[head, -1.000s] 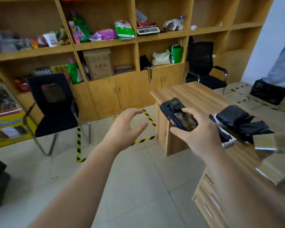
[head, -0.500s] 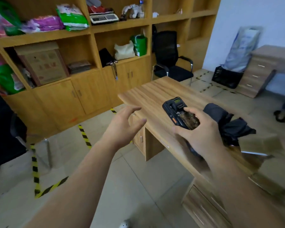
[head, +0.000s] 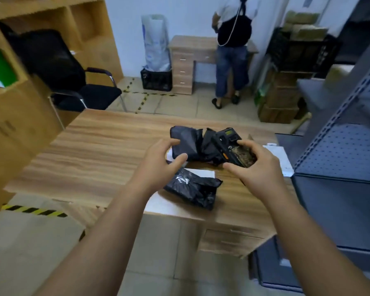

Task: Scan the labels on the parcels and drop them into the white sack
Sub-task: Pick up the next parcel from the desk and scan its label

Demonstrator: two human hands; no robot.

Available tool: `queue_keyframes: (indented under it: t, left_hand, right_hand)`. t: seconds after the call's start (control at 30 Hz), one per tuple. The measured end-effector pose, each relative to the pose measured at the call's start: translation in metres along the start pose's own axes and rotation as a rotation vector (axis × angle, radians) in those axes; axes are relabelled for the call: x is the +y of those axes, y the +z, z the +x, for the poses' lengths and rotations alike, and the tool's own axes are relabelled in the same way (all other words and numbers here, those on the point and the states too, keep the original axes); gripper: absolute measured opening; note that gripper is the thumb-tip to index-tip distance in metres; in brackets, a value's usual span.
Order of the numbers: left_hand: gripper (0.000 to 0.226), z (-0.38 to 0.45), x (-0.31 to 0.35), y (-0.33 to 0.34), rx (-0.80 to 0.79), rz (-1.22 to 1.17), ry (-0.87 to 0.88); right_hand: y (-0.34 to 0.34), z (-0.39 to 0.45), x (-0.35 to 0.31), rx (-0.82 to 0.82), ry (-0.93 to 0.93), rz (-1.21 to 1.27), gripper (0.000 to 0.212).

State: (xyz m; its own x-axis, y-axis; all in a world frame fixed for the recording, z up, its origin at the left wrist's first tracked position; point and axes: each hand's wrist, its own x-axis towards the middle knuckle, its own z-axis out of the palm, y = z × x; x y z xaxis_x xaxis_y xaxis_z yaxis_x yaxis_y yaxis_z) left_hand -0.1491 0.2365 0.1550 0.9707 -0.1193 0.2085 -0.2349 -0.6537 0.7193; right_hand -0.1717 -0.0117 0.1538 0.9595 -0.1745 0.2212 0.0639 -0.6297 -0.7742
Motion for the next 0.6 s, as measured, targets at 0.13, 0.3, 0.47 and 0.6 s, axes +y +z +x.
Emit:
queue_keyframes:
  t: [0.13,0.3,0.47,0.6]
  left_hand:
    - [0.040,0.027,-0.011,0.015,-0.065,-0.025,0.020]
    - [0.041,0.072,-0.034,0.034,-0.092,0.018,0.018]
    - [0.041,0.124,-0.054,0.056,-0.131,0.100,-0.009]
    - [0.044,0.172,-0.071,0.081,-0.150,0.180,-0.083]
  right_hand:
    - [0.003,0.012,0.017,0.038,0.073,-0.047,0.063]
    - [0.021,0.046,0.040,0.037,0.116,-0.058,0.063]
    - [0.038,0.101,0.061,0.003,0.155,-0.035,0.062]
    - [0.050,0.147,0.082,-0.016,0.168,-0.008,0.062]
